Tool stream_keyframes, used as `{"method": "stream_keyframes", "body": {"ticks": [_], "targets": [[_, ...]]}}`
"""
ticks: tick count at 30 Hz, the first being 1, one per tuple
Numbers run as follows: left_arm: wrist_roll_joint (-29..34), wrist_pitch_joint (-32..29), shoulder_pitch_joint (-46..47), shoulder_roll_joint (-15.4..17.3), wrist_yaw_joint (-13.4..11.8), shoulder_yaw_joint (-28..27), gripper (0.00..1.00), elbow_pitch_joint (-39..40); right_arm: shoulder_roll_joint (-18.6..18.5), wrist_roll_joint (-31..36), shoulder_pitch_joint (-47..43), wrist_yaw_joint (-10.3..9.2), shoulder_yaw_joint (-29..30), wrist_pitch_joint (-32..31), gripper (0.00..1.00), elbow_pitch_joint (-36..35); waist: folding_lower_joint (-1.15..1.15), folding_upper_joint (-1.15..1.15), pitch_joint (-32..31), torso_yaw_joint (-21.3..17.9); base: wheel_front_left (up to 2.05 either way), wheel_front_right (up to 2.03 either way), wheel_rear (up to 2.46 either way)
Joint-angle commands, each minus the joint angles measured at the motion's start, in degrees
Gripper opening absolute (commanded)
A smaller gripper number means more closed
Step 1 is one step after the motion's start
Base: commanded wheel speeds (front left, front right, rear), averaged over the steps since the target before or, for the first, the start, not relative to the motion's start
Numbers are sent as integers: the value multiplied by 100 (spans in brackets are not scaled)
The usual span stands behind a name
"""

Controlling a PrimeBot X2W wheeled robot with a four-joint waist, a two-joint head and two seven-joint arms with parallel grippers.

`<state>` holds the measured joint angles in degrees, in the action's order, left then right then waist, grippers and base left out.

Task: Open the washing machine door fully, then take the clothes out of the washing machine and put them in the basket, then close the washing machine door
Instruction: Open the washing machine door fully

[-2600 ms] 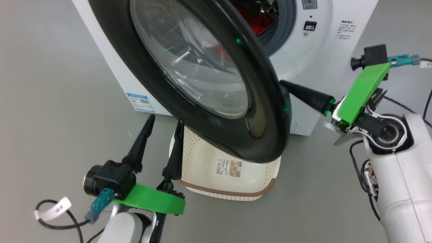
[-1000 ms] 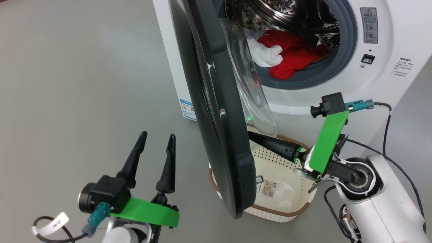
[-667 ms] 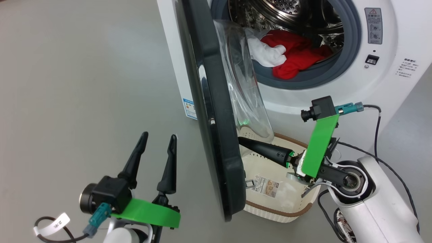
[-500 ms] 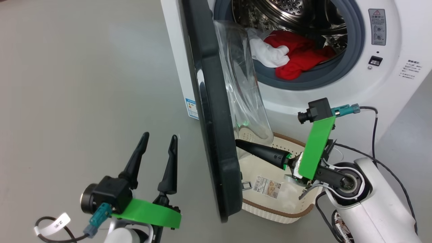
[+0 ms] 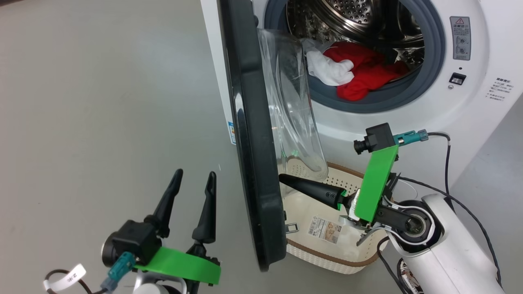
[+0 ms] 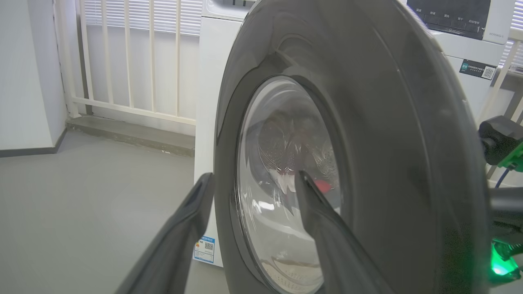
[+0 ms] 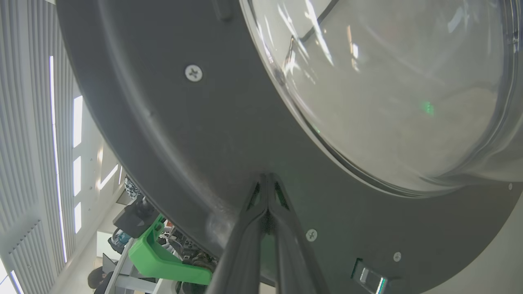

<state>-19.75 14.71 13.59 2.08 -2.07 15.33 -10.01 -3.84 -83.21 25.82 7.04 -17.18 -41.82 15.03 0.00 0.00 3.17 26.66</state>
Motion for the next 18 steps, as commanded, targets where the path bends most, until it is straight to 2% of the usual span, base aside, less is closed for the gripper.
{"method": "stream_keyframes", "body": {"ticks": [1, 5, 9, 10, 11, 12, 13, 14, 15, 18], "targets": [[-40, 29, 26, 79, -43, -144, 100, 147, 96, -34, -30, 45, -112, 19, 0, -188, 0, 0, -9, -13, 0, 0, 0], [-41, 29, -1, 79, -57, -116, 100, 164, 96, 70, -83, 45, -94, 71, 0, -275, 0, 0, -14, -28, 0, 0, 0], [-47, 29, -11, 79, -68, -109, 100, 203, 59, 684, -159, 45, 8, 336, 0, -531, 0, 0, 11, -44, 0, 0, 0], [-53, 29, -13, 79, -69, -109, 100, 209, 52, 875, -183, 45, 33, 413, 12, -592, 0, 0, 17, -47, 0, 0, 0], [-63, 29, -14, 79, -71, -110, 100, 215, 51, 1056, -213, 45, 47, 470, 34, -653, 0, 0, 23, -50, 0, 0, 0], [-69, 29, -15, 79, -73, -113, 100, 219, 50, 1236, -244, 45, 61, 530, 43, -722, 0, 0, 28, -55, 0, 0, 0], [-77, 29, -16, 79, -74, -116, 100, 223, 52, 1412, -281, 45, 84, 605, 78, -796, 0, 0, 33, -58, 0, 0, 0], [-84, 29, -17, 79, -74, -119, 100, 226, 53, 1582, -319, 45, 100, 677, 97, -873, 0, 0, 39, -61, 0, 0, 0], [-89, 29, -17, 79, -75, -118, 100, 230, 55, 1753, -360, 45, 105, 742, 100, -955, 0, 0, 47, -63, 0, 0, 0], [-94, 29, -19, 79, -83, -104, 100, 241, 59, 2260, -502, 45, 107, 959, 100, -1187, 0, 0, 62, -69, 0, 0, 0]]}}
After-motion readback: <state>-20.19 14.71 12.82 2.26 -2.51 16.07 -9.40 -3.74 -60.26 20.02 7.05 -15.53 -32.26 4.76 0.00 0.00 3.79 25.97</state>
